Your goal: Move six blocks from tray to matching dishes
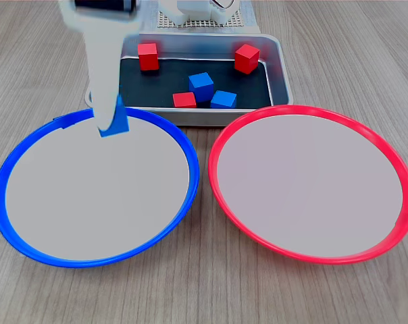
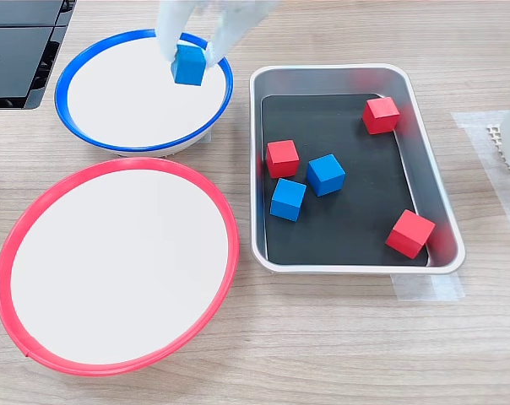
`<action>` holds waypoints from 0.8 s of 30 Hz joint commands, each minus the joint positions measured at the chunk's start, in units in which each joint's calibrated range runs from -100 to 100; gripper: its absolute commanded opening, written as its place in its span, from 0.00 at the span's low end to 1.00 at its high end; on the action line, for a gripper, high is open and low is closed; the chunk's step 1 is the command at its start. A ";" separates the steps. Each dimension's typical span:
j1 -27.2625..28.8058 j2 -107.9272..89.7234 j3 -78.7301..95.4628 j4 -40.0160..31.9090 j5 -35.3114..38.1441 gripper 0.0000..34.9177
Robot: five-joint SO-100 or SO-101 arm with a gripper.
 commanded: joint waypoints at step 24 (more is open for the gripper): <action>-6.61 -31.85 37.09 1.24 25.40 0.32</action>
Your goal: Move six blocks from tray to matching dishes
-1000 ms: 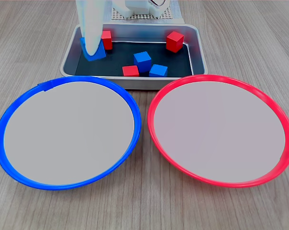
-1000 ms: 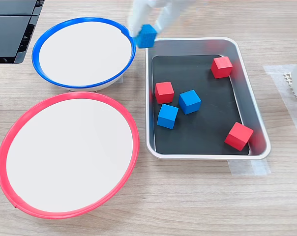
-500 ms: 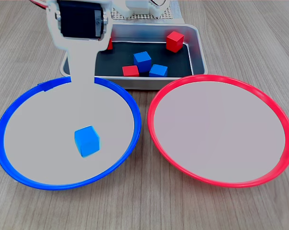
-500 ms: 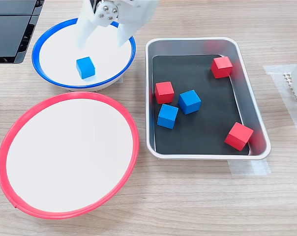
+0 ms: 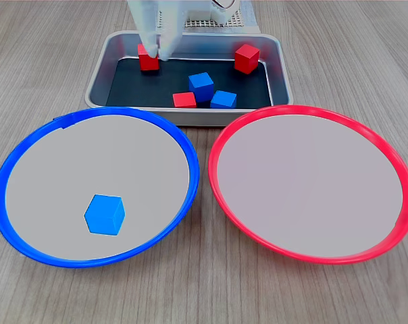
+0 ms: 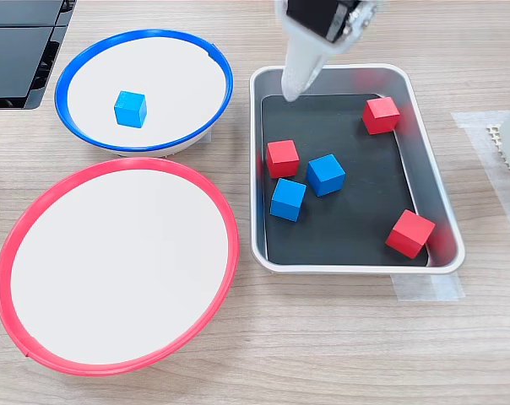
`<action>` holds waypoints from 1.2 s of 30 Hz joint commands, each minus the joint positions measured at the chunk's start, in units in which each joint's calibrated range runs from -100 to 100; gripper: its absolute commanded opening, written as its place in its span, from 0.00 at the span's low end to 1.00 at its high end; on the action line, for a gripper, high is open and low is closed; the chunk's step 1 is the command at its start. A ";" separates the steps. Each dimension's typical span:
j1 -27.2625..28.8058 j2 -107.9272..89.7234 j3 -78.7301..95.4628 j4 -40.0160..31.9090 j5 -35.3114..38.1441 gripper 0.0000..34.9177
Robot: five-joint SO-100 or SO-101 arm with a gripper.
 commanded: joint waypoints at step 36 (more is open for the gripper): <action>-0.86 8.91 5.79 -12.79 18.66 0.45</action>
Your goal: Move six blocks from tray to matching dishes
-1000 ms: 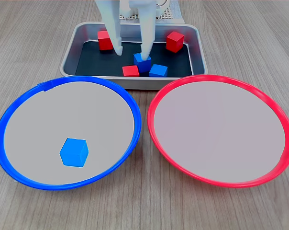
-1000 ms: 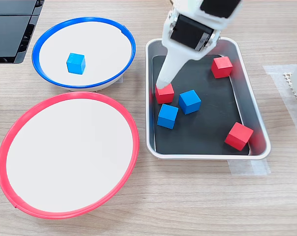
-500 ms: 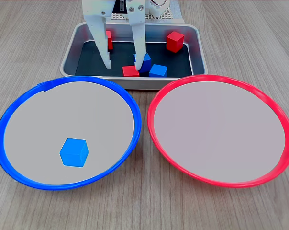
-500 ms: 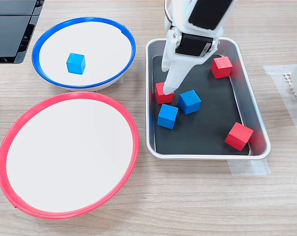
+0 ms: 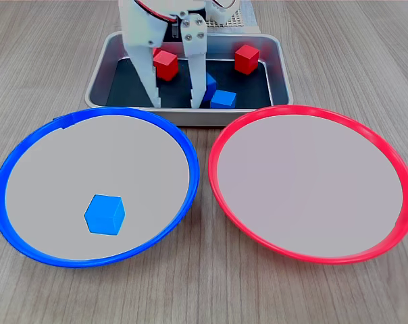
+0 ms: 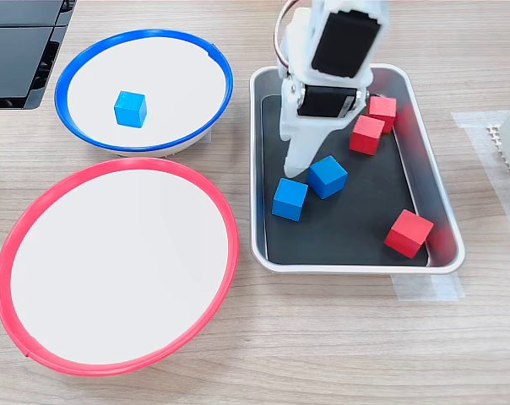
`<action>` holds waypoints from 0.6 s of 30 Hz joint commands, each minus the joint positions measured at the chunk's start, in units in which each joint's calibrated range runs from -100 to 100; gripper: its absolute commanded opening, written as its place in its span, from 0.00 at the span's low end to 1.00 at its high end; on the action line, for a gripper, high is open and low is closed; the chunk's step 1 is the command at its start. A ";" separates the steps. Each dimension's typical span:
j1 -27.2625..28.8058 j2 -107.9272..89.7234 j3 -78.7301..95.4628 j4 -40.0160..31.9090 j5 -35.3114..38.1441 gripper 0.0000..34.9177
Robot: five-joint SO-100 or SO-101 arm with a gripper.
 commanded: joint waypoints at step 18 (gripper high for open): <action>1.64 -15.06 -4.28 28.60 -7.91 0.46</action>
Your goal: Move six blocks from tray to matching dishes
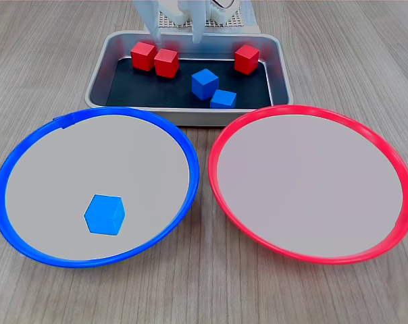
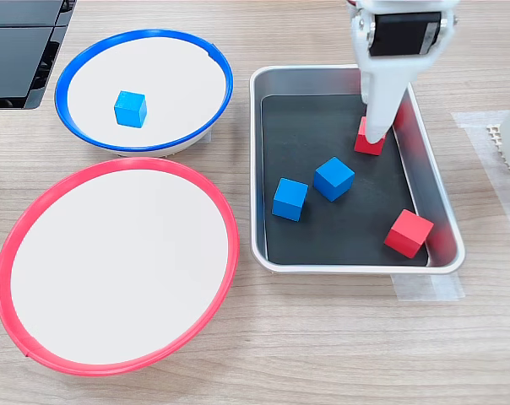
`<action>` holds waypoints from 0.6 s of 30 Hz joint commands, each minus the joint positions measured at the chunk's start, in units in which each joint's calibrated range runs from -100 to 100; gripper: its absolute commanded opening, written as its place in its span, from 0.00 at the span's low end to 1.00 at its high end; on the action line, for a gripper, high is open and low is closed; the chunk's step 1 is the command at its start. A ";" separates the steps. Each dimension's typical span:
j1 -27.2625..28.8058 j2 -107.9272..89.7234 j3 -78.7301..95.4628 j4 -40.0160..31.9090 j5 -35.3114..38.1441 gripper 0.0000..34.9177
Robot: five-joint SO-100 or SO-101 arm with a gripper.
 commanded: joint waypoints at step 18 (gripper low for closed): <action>-8.77 2.17 6.63 -15.62 -8.99 0.47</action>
